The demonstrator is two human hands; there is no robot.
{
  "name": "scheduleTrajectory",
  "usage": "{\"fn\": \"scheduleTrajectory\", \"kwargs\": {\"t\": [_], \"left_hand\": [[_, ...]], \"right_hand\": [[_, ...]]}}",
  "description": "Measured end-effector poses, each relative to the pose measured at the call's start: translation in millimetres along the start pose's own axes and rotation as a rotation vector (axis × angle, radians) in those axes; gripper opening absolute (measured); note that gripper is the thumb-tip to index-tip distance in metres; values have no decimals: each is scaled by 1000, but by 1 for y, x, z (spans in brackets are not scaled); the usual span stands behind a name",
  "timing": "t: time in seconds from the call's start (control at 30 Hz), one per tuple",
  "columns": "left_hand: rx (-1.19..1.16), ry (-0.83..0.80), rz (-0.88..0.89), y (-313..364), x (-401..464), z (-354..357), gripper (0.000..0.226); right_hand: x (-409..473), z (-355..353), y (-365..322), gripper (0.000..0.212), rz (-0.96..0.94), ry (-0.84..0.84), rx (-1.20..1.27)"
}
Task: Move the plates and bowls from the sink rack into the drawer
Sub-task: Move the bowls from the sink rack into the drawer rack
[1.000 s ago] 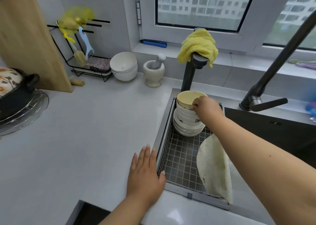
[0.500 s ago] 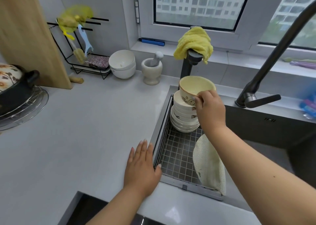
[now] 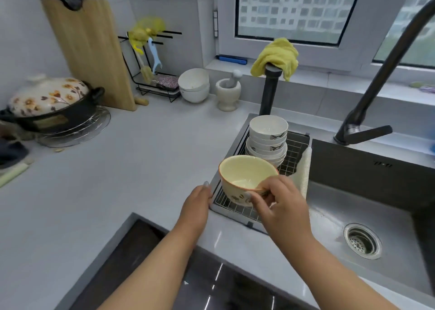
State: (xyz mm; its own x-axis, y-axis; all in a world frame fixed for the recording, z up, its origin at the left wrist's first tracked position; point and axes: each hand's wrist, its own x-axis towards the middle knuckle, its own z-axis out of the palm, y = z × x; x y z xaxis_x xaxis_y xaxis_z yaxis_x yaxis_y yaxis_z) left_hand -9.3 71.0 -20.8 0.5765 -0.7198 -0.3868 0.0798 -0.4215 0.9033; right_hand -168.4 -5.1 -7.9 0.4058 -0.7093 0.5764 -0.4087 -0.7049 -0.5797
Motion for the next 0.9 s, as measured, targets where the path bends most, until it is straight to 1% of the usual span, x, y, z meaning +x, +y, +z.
{"fn": "scheduleTrajectory", "kwargs": {"t": [0.1, 0.13, 0.2, 0.27, 0.33, 0.4, 0.47, 0.53, 0.6, 0.67, 0.73, 0.8, 0.9], "left_hand": [[-420, -119, -195, -1, -41, -5, 53], [-511, -162, -231, -3, -55, -7, 56], [-588, -182, -260, -12, -83, -7, 52], [-601, -128, -263, -20, -112, -5, 42], [-617, -57, -270, -31, -139, -4, 37], [-624, 5, -270, -39, -165, -4, 36], [-645, 75, -267, -47, -189, -6, 37], [-674, 144, -251, -52, -213, -9, 37], [-699, 206, -235, -58, -234, -15, 37], [-714, 271, -220, -64, -254, -23, 39], [-716, 342, -202, -72, -273, -34, 40], [-715, 418, -187, -82, -291, -46, 43], [-737, 528, -165, -99, -319, -64, 48]], "right_hand": [[-27, -6, -13, 27, -95, -74, 48], [-36, -10, -17, 29, -133, -99, 88], [-53, -19, -25, 33, -216, -148, 178], [-69, -29, -32, 34, -273, -200, 249], [-82, -39, -41, 35, -258, -271, 301], [-95, -48, -51, 35, -193, -330, 349], [-106, -56, -63, 34, -112, -338, 391], [-115, -62, -76, 28, 8, -369, 424], [-123, -64, -88, 23, 134, -446, 465], [-131, -62, -102, 28, 281, -585, 546], [-140, -59, -118, 33, 415, -774, 634], [-152, -53, -136, 36, 500, -948, 731], [-171, -44, -164, 45, 570, -1113, 873]]}}
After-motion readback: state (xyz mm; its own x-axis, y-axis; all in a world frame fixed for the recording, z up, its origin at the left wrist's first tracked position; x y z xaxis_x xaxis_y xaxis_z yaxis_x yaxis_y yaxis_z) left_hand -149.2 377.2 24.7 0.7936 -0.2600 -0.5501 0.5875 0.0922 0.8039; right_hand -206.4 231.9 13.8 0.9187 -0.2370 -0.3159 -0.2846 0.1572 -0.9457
